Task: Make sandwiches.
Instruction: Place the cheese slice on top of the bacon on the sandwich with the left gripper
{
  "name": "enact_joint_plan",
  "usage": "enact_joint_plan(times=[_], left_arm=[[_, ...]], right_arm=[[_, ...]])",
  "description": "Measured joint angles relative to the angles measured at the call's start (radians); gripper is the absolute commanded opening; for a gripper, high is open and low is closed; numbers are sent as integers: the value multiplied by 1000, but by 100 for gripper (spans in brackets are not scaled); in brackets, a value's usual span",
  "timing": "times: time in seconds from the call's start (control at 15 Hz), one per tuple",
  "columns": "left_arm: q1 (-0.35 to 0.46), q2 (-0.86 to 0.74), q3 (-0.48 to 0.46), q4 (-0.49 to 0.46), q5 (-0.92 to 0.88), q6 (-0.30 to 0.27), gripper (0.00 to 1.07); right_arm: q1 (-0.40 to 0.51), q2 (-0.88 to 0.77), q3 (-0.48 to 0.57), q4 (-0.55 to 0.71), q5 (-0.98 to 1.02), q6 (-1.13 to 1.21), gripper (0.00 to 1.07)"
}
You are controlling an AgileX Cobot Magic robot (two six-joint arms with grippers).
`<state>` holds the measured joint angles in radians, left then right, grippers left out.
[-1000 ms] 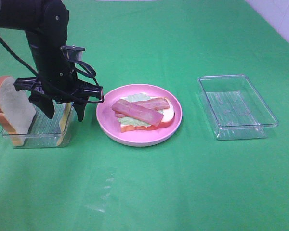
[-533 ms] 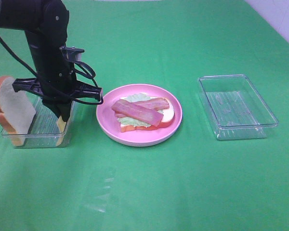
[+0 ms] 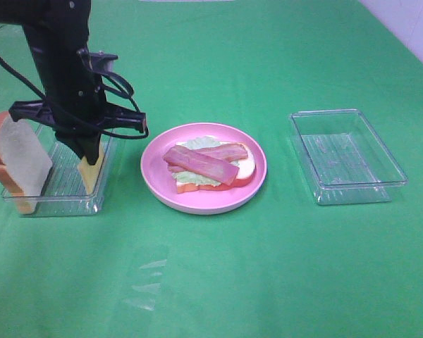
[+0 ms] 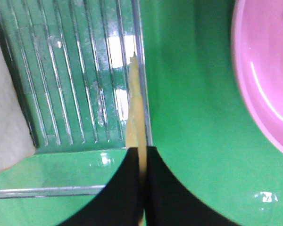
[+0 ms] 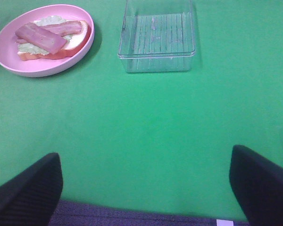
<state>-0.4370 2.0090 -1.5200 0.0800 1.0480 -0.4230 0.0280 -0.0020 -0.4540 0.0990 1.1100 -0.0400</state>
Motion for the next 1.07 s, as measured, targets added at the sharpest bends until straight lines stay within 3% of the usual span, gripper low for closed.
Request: enact_joint_plan(times=[0.2,0.33,0.53,0.67,0.8,1.07], left_arm=[[0,-97,0,-2,1,4,0],[0,-153,-21,-55,-16,56,0],[0,-120,-123,-412,-127,343,0],[0,-39,-168,-658,-156,493,0],[0,53,-208,-835,-159,622,0],[0,196,-295,-1016,-110,719,0]], right_arm=[[0,0,0,0,0,0,91],[0,0,0,0,0,0,91],[0,0,0,0,0,0,91],[0,0,0,0,0,0,91],[0,0,0,0,0,0,91],[0,0,0,0,0,0,91]])
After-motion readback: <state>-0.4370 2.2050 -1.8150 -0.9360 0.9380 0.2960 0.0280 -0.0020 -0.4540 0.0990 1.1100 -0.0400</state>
